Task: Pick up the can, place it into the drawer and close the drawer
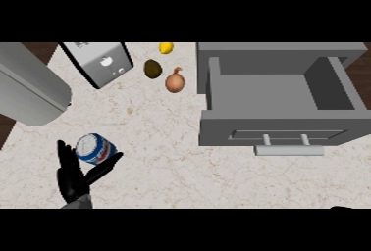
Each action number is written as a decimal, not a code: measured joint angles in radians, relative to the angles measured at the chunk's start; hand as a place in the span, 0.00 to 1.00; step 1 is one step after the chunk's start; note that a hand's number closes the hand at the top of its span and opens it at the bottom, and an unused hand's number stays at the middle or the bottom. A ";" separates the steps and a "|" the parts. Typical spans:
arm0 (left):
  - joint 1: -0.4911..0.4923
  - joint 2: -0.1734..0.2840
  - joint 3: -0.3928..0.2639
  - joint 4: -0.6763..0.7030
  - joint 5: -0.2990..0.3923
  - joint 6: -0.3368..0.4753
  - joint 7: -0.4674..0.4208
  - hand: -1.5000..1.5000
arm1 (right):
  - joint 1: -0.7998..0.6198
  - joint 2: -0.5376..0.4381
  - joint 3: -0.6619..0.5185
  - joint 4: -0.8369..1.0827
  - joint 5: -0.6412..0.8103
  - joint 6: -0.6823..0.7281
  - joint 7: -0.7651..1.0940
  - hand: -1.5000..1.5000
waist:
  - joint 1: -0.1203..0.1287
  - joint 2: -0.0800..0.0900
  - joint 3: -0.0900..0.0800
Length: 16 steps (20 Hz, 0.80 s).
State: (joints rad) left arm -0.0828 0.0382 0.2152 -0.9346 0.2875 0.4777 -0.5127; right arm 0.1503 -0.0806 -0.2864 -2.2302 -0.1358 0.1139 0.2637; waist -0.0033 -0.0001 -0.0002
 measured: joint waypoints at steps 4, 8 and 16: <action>-0.046 0.023 0.023 0.101 0.013 -0.056 -0.060 0.00 | -0.021 -0.007 -0.007 0.004 0.010 -0.004 0.013 0.00 | -0.001 0.000 0.000; -0.119 0.047 0.020 0.181 0.013 -0.106 -0.055 0.00 | -0.019 -0.003 -0.011 0.009 0.011 0.001 0.005 0.00 | -0.002 0.001 0.000; -0.243 0.083 0.043 0.336 0.035 -0.225 -0.112 1.00 | -0.017 0.004 -0.020 -0.011 0.011 0.000 0.017 0.00 | -0.005 0.001 0.000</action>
State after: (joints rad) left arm -0.3263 0.1212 0.2583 -0.5983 0.3225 0.2530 -0.6250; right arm 0.1337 -0.0765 -0.3065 -2.2410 -0.1251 0.1139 0.2809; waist -0.0080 0.0009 -0.0005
